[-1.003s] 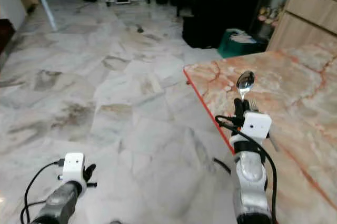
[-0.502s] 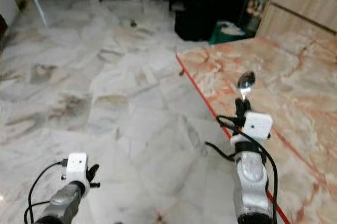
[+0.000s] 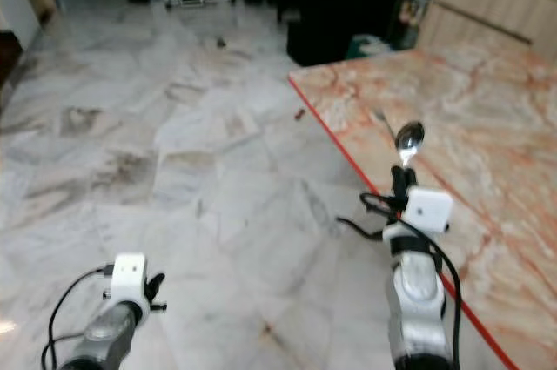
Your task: Setting the table
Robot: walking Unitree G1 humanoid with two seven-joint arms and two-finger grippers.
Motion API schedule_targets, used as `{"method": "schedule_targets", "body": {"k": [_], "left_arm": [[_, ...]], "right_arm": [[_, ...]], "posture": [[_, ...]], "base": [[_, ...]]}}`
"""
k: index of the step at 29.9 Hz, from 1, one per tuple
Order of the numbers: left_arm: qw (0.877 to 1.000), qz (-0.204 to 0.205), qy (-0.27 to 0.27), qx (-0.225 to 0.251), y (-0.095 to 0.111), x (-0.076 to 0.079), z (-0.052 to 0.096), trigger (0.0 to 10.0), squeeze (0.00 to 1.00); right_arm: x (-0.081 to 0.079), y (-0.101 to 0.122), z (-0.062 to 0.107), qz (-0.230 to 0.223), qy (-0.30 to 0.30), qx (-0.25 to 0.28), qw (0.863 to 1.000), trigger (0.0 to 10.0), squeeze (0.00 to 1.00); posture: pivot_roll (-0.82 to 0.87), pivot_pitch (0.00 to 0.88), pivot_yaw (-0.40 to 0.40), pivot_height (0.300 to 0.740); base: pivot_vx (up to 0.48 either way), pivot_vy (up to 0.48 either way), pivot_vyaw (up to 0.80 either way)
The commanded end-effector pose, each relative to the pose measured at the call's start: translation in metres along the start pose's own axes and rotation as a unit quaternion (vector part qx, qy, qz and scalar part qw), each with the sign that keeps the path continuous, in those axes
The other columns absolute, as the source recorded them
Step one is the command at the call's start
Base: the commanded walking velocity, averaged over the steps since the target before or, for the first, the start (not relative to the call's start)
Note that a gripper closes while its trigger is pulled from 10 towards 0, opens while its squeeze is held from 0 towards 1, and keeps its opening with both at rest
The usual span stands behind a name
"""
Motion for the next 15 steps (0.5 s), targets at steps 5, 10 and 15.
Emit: {"method": "schedule_targets", "body": {"k": [5,10,15], "left_arm": [[1.0,0.003,0.004,-0.002,0.001,-0.002,-0.001,10.0,0.0],[1.0,0.002,0.004,-0.003,0.001,-0.002,-0.001,10.0,0.0],[1.0,0.0,0.004,-0.005,0.0,-0.002,0.0,10.0,0.0]], "right_arm": [[-0.001,0.004,-0.002,-0.002,0.003,0.01,1.0,10.0,0.0],[-0.001,0.001,-0.001,-0.003,0.003,0.005,1.0,10.0,0.0],[-0.001,-0.007,0.002,-0.003,0.004,-0.011,1.0,10.0,0.0]], "posture": [[0.08,0.0,-0.032,0.727],[0.08,0.0,-0.032,0.727],[0.07,0.0,-0.027,0.727]], "base": [[-0.274,0.0,0.0],[-0.052,0.0,0.0],[0.0,0.0,0.0]]}}
Point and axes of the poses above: a point about 5 cm out from each wrist's last joint towards the gripper, its own z axis pointing back from the gripper into the wrist, its own y axis along the axis of the wrist's last joint, x = y × z, the point moved 2 cm from there along -z, pointing out of the wrist towards the gripper, and after that the axes turned 6 degrees about -z, right-handed, at the moved point
